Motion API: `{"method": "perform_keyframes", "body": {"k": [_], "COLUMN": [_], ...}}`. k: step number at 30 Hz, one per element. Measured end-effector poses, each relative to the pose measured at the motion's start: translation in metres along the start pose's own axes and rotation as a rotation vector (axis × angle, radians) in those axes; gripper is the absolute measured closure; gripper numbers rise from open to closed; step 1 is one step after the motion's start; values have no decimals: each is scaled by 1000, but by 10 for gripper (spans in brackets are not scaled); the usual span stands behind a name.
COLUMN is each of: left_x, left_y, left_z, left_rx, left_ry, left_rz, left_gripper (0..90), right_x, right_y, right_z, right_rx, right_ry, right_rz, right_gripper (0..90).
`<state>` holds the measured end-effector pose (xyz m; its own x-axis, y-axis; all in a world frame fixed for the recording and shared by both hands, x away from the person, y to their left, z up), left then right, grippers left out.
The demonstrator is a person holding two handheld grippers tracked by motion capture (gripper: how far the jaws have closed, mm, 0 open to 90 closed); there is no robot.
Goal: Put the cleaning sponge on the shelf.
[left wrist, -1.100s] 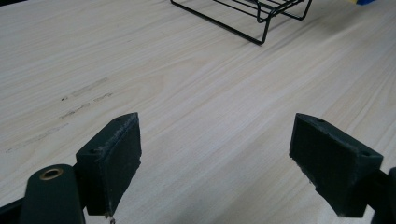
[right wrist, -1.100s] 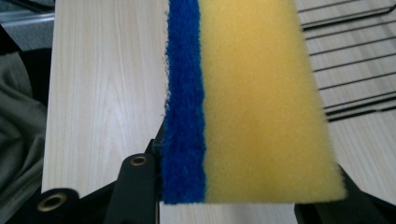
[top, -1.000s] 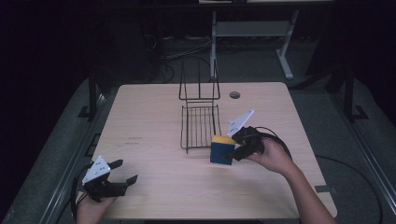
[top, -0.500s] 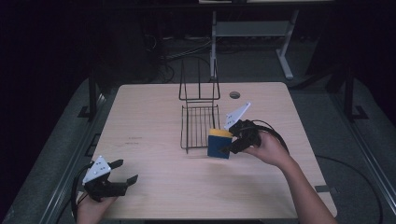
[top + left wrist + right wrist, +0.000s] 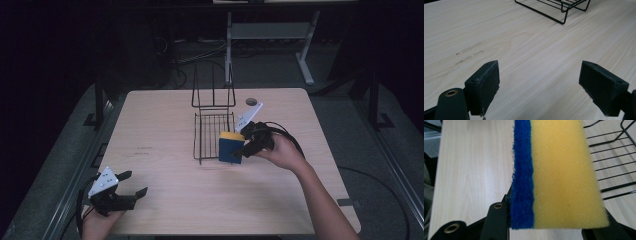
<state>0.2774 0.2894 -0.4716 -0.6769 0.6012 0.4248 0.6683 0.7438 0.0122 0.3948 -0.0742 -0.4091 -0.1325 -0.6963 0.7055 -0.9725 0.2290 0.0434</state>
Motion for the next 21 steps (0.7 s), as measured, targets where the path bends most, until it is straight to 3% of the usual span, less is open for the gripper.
{"method": "perform_keyframes", "body": {"k": [21], "left_x": [1], "left_y": [1], "left_z": [0], "left_rx": [1], "left_ry": [-6], "left_rz": [0], "left_gripper": [162], "right_x": [-2], "right_y": [-27], "right_z": [-18], "right_rx": [-24], "right_ry": [-1], "right_rz": [13], "right_gripper": [558]}}
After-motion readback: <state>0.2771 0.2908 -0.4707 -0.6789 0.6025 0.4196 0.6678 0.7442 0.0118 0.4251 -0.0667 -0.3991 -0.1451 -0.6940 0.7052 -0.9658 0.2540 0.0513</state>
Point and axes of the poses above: each handheld gripper's, and its own axes: x roughly backward along the jaws, z roughly out of its underside, y roughly to its left, the point moved 6 cm from there along -x, roughly forward along the jaws, and after that the axes turned 7 degrees about -y, right-handed, at the moved point
